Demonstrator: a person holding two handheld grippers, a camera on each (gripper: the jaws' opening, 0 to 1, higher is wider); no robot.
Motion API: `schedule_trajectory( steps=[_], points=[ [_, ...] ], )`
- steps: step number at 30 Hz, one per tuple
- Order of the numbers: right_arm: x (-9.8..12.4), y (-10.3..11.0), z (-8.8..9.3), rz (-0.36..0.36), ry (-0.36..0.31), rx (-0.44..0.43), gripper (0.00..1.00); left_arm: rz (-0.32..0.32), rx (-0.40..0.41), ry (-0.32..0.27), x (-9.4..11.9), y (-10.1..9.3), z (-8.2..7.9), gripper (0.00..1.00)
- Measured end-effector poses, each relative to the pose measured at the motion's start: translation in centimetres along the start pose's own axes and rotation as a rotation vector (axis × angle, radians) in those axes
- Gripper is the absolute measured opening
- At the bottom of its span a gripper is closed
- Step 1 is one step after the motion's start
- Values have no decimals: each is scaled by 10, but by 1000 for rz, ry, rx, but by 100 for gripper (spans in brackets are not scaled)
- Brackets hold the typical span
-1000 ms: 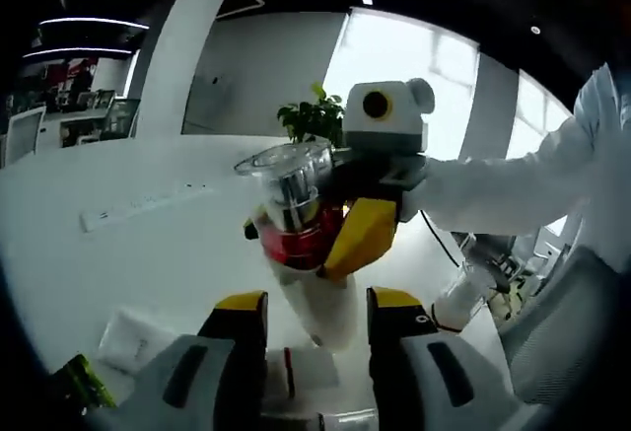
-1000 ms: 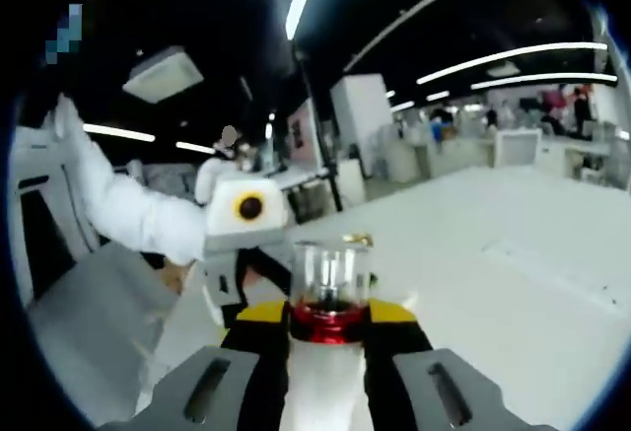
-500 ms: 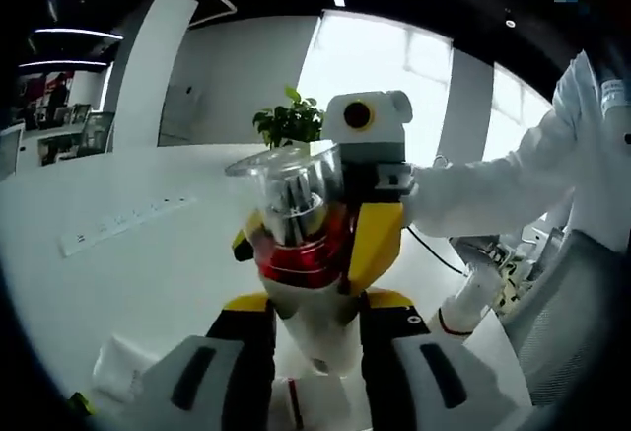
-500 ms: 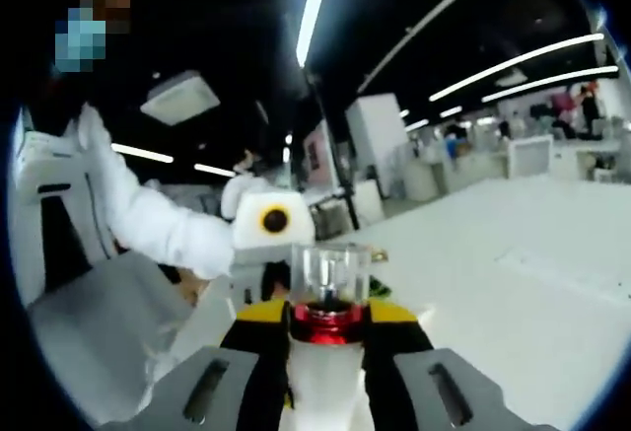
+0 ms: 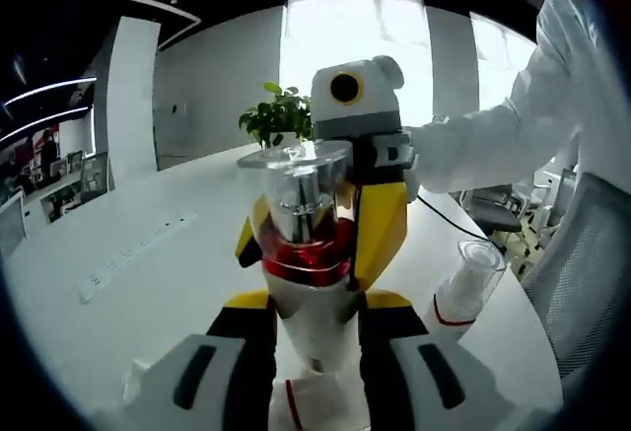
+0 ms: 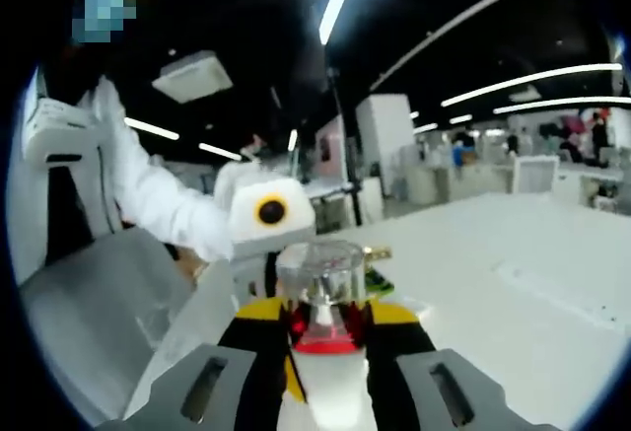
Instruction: Arrange the skincare products in the storage area until every visible bottle or jar stands upright without overlapping.
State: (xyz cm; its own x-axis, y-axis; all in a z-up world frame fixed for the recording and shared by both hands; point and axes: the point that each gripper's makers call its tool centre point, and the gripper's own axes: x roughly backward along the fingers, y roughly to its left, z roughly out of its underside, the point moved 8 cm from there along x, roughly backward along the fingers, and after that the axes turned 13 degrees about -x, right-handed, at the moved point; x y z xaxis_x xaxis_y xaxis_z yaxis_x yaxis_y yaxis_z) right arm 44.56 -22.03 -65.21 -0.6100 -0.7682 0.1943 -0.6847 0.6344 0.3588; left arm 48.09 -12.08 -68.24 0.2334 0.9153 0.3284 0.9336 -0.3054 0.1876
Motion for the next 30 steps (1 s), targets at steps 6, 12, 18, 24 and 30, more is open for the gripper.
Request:
schedule_trajectory(
  steps=[6,12,18,24,30],
  points=[
    [2,8,-15,14,63,64,23,-26,-9,14,1,1,1,27],
    [7,14,-33,40,108,109,23,-48,-16,22,0,1,1,27],
    [8,25,-52,81,359,148,22,-49,-35,41,1,-1,0,27],
    [0,33,-70,87,618,171,21,-51,-45,55,0,-2,0,27],
    [-8,35,-83,97,717,214,18,-55,-44,64,2,2,3,27]
  ],
)
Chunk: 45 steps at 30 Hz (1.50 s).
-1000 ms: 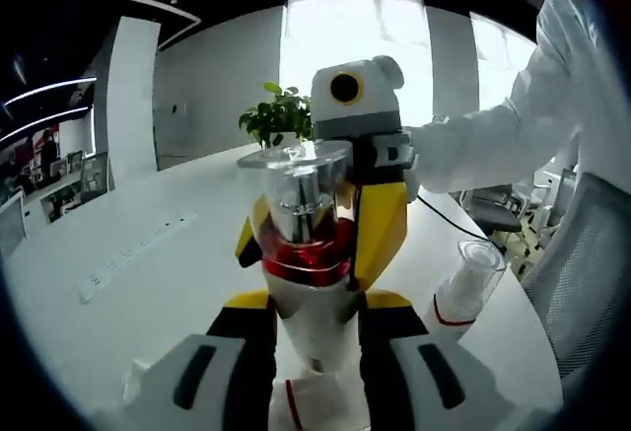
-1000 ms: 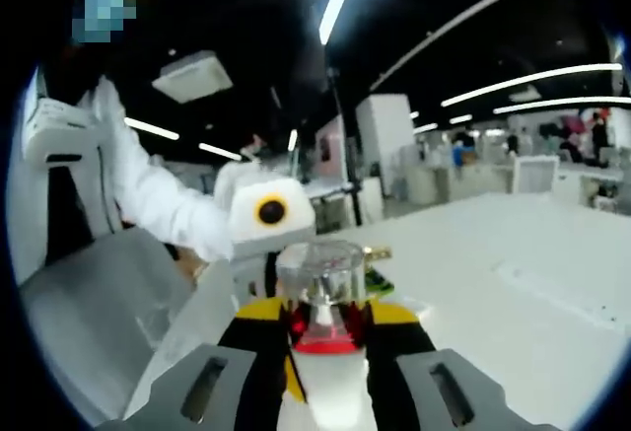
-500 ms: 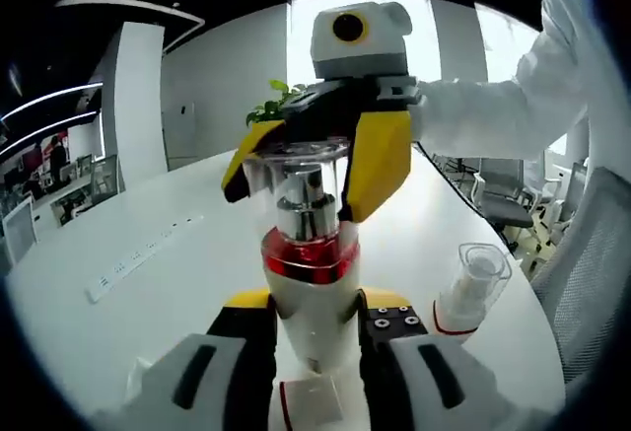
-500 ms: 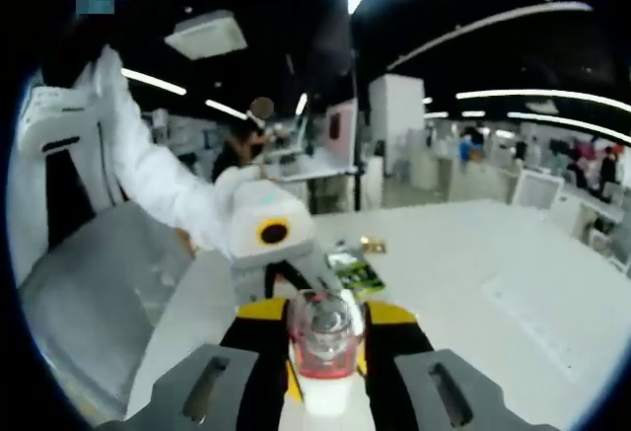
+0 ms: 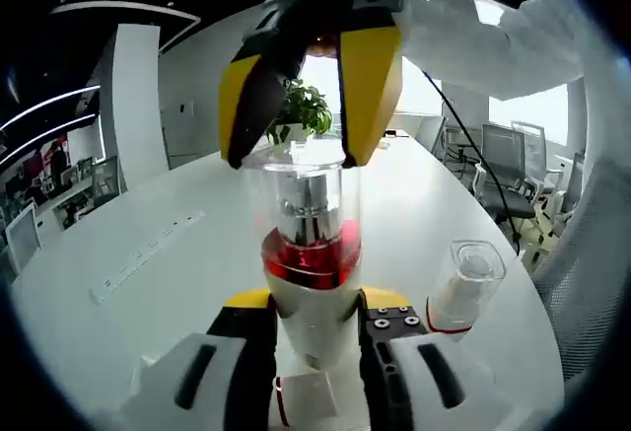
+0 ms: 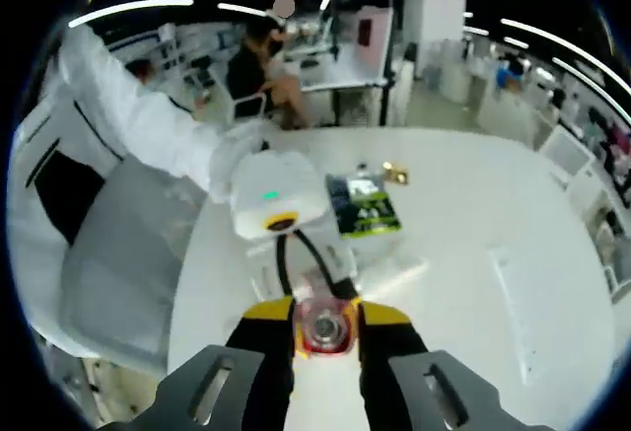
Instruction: Arrange the skincare products in the storage area until every visible bottle or jar stands upright without overlapping.
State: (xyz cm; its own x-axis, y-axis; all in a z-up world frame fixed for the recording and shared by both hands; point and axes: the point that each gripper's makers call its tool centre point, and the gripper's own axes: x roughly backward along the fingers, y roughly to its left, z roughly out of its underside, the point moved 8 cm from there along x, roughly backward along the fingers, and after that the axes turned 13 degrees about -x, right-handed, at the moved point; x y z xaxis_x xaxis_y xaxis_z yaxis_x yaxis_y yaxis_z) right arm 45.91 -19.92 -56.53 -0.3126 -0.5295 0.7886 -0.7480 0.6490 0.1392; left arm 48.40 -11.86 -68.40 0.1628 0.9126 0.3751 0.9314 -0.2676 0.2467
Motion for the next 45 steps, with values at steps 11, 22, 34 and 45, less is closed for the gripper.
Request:
schedule_trajectory(
  steps=[11,22,34,45],
  points=[
    [-4,1,-5,24,176,26,22,-7,7,7,-3,7,2,27],
    [-13,6,-8,43,295,61,20,-12,-4,18,2,-14,-13,28],
    [-14,11,-10,32,347,139,19,22,-96,-13,22,-18,-25,26],
    [-14,14,-9,14,378,153,19,14,-81,-18,46,4,-8,23]
  ],
)
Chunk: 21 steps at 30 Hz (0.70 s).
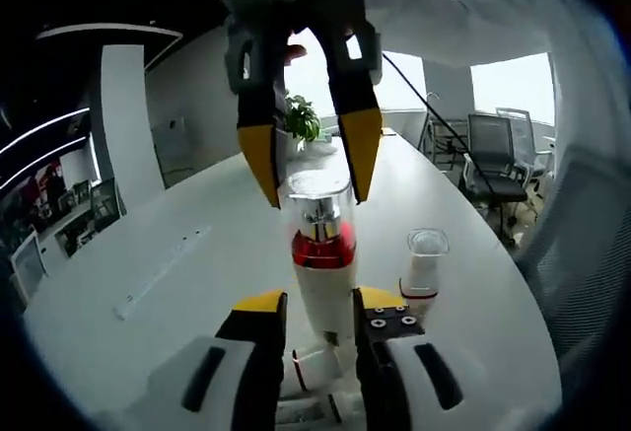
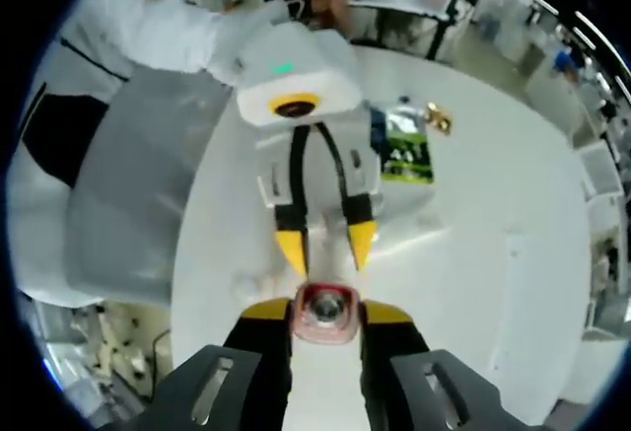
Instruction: Arrange the skincare products in the storage area until every visible bottle or jar stands upright without overlapping.
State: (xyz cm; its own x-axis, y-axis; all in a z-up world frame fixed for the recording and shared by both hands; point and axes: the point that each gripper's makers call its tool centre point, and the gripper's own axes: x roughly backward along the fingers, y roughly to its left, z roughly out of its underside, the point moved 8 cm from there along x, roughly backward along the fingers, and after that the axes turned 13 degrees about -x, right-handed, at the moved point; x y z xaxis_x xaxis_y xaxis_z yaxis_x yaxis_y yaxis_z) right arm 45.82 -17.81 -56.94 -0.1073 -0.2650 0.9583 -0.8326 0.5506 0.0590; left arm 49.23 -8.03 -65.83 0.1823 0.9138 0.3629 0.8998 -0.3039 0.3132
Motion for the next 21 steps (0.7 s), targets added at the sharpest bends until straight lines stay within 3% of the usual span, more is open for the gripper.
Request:
schedule_trajectory(
  steps=[4,21],
  points=[
    [0,5,1,-9,-3,-1,19,-62,-4,33,3,4,6,22],
    [2,16,4,-28,18,22,19,-24,36,11,1,1,7,22]
  ],
)
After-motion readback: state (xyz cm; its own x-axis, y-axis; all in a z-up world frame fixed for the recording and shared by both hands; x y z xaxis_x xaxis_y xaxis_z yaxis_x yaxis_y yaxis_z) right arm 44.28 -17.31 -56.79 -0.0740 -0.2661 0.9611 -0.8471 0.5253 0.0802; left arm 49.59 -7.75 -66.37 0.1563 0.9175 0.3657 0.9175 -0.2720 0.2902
